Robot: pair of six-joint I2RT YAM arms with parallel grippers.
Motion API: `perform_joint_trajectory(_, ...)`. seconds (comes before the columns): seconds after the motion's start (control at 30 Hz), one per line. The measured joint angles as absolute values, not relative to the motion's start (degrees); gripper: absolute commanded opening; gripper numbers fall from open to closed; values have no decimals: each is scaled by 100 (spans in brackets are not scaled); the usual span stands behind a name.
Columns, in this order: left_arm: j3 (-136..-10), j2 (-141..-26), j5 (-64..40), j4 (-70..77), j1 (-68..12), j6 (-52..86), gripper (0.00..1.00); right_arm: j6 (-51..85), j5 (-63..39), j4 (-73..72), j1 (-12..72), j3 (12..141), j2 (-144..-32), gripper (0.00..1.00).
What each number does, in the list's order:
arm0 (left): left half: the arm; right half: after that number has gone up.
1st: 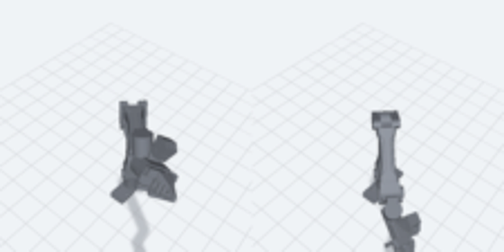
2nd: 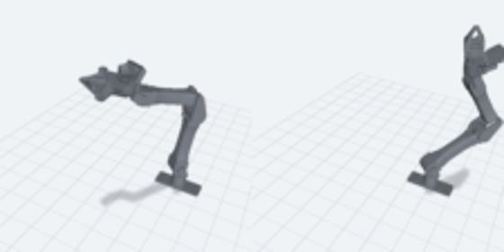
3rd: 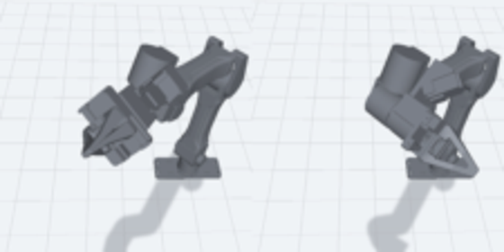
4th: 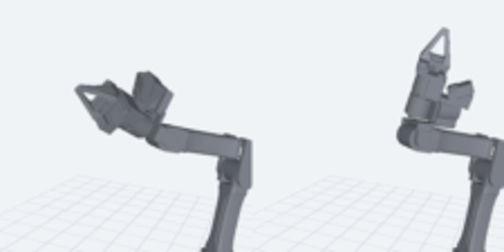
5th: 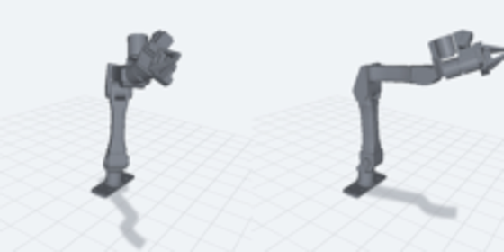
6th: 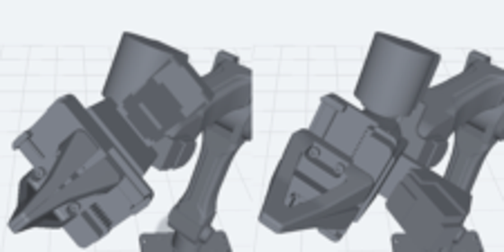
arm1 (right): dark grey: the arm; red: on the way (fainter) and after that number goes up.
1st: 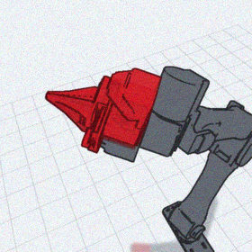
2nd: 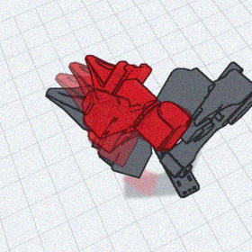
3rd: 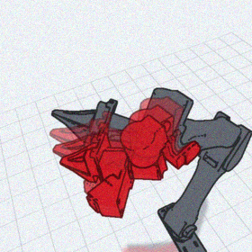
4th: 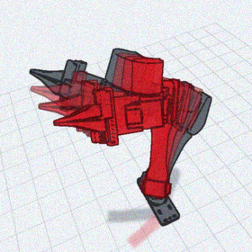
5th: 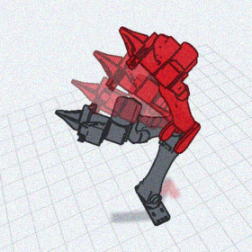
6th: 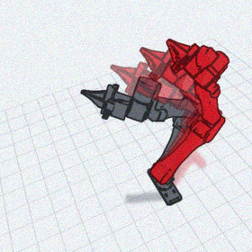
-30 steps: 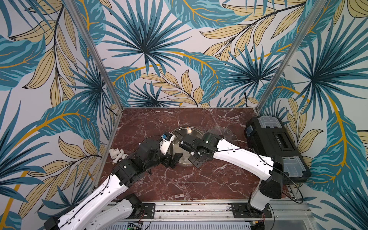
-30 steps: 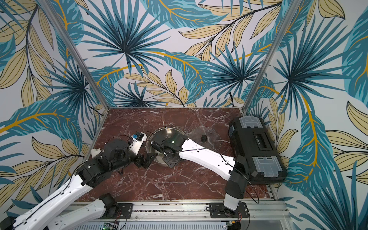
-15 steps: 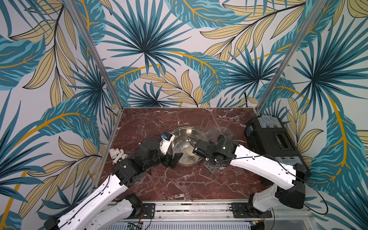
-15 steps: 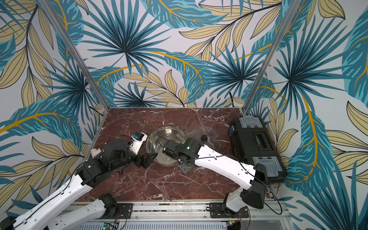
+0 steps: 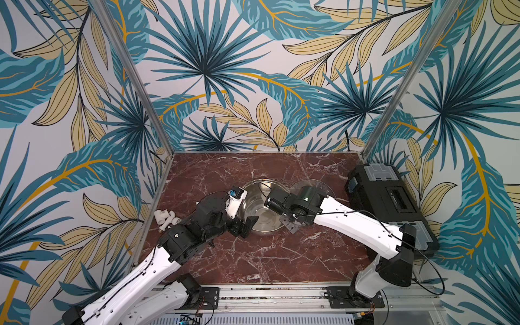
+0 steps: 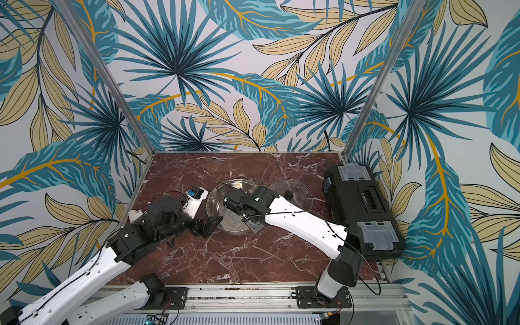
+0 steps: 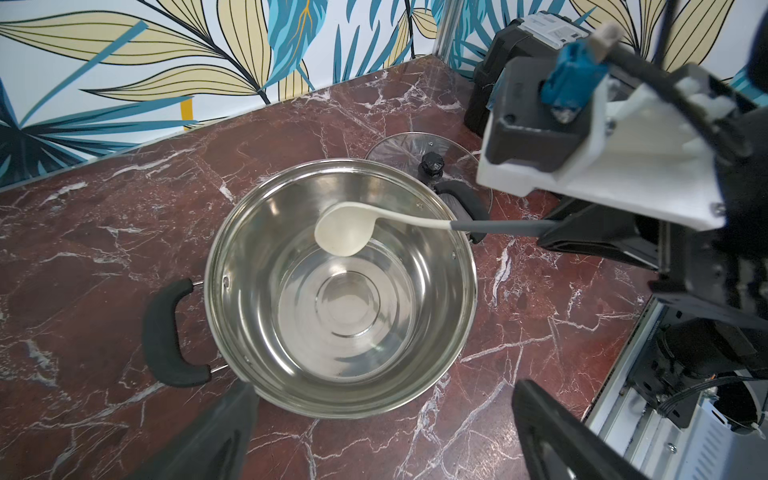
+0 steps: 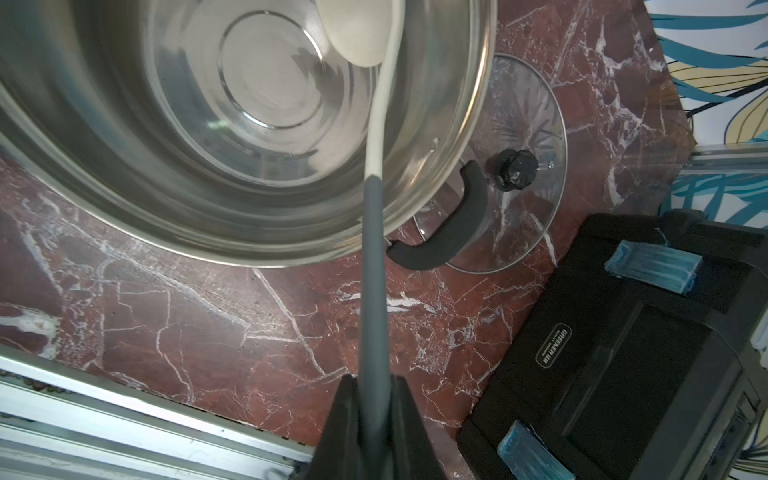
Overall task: Stir the soup with a spoon
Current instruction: Stir the soup in the pan with a stick.
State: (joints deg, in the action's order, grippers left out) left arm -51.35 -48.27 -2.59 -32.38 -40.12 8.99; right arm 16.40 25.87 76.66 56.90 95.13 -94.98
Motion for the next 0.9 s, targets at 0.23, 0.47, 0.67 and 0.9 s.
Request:
perform_joint_trajectory(0.23, -5135, -4827, -259, -3238, -4012, 899, 100, 1605, 2126, 7424, 5800, 9819, -9778, 0)
perform_joint_trajectory(0.47, -5135, -4827, -259, -3238, -4012, 899, 100, 1629, 1747, 7330, 6001, 9649, -9673, 0)
perform_joint_trajectory(0.67, -5135, -4827, -261, -3238, -4012, 902, 100, 1708, 1673, 7356, 6053, 8945, -9089, 0)
perform_joint_trajectory(0.9, -5135, -4827, -261, -3238, -4012, 902, 100, 1743, 1984, 7557, 6034, 8259, -8538, 0)
